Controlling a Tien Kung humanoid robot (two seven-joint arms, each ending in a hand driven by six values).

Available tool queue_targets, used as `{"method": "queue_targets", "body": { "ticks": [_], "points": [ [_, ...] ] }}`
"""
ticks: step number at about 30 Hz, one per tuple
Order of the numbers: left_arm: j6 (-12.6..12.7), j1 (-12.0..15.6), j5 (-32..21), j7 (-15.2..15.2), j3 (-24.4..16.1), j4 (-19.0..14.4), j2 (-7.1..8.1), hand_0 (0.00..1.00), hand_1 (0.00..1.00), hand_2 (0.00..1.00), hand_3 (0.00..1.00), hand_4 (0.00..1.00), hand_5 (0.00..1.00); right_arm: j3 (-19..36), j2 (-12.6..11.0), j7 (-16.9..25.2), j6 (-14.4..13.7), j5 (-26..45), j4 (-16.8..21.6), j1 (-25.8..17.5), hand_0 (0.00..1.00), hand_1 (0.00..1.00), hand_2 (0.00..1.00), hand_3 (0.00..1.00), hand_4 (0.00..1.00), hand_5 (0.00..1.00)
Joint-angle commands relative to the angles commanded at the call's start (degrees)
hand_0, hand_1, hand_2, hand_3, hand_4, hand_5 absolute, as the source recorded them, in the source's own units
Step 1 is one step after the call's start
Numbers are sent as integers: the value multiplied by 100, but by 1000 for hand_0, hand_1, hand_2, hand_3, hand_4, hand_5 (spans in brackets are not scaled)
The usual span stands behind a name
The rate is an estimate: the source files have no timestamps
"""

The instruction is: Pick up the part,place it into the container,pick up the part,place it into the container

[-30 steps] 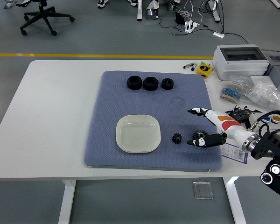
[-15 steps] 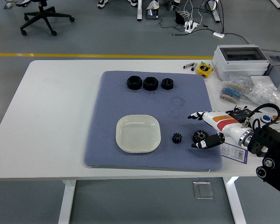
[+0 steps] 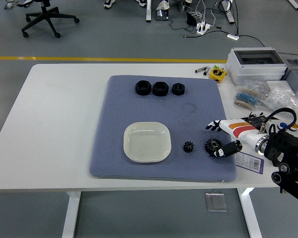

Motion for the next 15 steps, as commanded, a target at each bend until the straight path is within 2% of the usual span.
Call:
{"method": "queue_targets", "body": {
  "ticks": [1,2,7,8,12,13,15],
  "points": [
    [-1,-1,-6,-2,9,0,1,857,823,850,613,553,789,-9,-4,-2,11,-13,-10,1,604,672,716,800,987,315],
    [0,-2,-6,0,15,0,1,857,823,850,613,554,786,-14,-4,-2,22,-27,-26,0,483,608,682,766,968,299],
    [3,3,42,17,-19,0,-3,857,823,850,613,554,786,-47,-22,37,51,-48,-14,-34,483,608,682,766,968,299],
    [3,4,47,19,-22,0,-5,857,821,849,612,553,785,-65,-26,45,48,-54,-7,-41,436,574,657,690,943,291],
    [2,4,71,31,-33,0,-8,857,821,849,612,553,785,-116,-12,89,24,-41,-19,-56,436,574,657,690,943,291],
    [0,3,78,35,-31,0,-8,857,822,846,612,552,783,-124,-10,105,4,-32,-19,-60,386,494,591,607,871,255],
    [-3,4,79,36,-28,0,-7,857,822,846,612,552,783,-133,-10,130,-32,-36,-17,-63,386,494,591,607,871,255]
  ]
}}
